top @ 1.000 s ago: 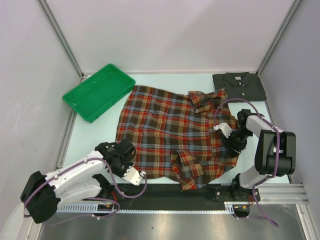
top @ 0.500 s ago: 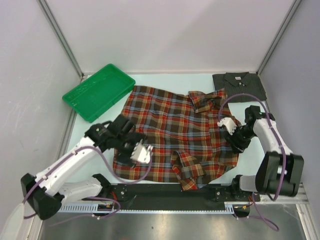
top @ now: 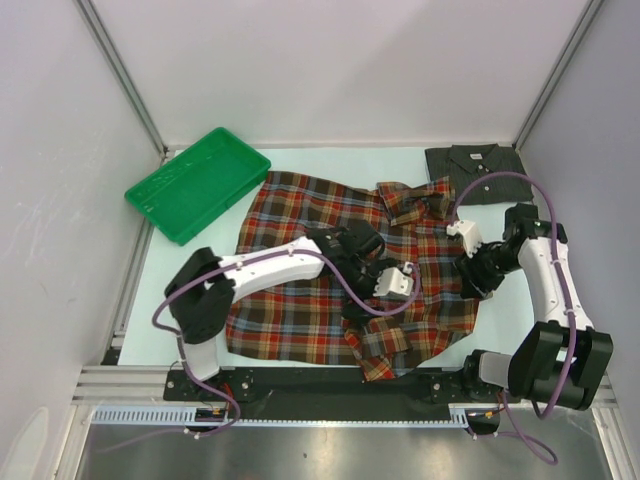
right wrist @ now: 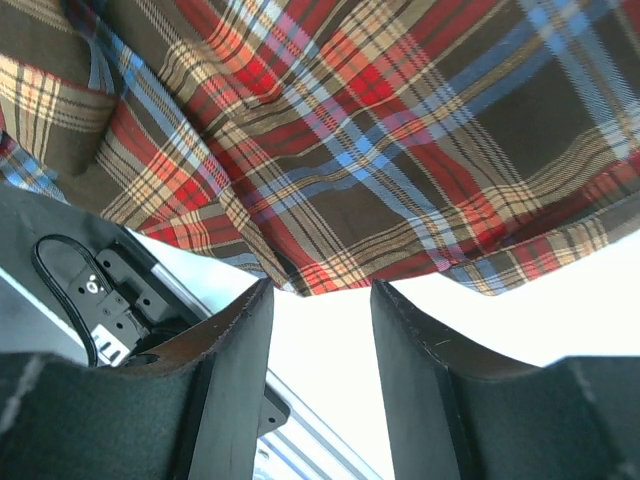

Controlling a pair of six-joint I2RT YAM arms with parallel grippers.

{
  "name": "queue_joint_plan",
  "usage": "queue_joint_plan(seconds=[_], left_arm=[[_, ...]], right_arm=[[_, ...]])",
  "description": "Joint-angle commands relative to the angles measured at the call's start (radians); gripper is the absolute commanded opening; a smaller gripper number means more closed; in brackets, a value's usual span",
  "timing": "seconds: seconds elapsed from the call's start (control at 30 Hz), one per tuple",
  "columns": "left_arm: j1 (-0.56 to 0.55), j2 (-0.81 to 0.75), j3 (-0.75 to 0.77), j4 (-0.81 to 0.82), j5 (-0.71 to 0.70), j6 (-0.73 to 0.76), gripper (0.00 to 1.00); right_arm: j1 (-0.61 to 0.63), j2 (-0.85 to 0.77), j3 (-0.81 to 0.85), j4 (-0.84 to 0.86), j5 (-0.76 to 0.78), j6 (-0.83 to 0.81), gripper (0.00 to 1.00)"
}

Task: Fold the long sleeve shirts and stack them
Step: Flatten the shirt out

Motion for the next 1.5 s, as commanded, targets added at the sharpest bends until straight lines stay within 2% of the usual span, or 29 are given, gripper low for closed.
queue_joint_plan(seconds=[0.0,0.17,0.27,0.3,0.33,0.53,0.77,1.07,1.2,1.27,1.4,1.47], left_arm=[[-0.015,0.077,0.044,-0.011,0.053,0.003,0.91],[-0.035,0.058,-0.008,-0.140,0.071,0.151,0.68],[-0.061,0.022,0.009,-0.252,0.074,0.208,0.30],[-0.066,0.005,0.014,-0.284,0.089,0.207,0.08],[-0.070,-0.053,0.015,-0.291,0.102,0.202,0.01],[-0.162,-0.271,0.012,-0.379,0.162,0.267,0.00],[-0.228,-0.394,0.012,-0.435,0.195,0.282,0.00],[-0.421,-0.592,-0.012,-0.426,0.073,0.294,0.00],[-0.489,-0.591,-0.005,-0.446,0.051,0.371,0.00],[-0.492,-0.601,-0.037,-0.452,0.065,0.464,0.00],[-0.491,-0.650,-0.190,-0.412,0.057,0.670,0.00],[-0.492,-0.687,-0.284,-0.363,0.044,0.770,0.00]], right_arm=[[-0.025,-0.037,0.041,-0.030,-0.033,0.025,0.49],[-0.033,-0.059,0.014,-0.032,-0.027,0.002,0.49],[-0.033,-0.056,-0.005,-0.015,-0.030,0.002,0.49],[-0.033,-0.056,-0.009,-0.009,-0.030,0.005,0.47],[-0.033,-0.060,-0.022,0.006,-0.033,0.006,0.46],[-0.033,-0.054,-0.078,0.081,-0.006,0.003,0.44],[-0.033,-0.030,-0.063,0.106,-0.049,0.040,0.43],[-0.028,-0.039,-0.074,0.118,-0.061,0.046,0.43],[-0.024,-0.036,-0.060,0.120,-0.070,0.049,0.43],[-0.022,-0.034,-0.054,0.121,-0.072,0.048,0.43],[0.019,-0.023,-0.043,0.134,-0.127,0.086,0.45],[0.109,-0.020,-0.068,0.170,-0.122,0.129,0.45]])
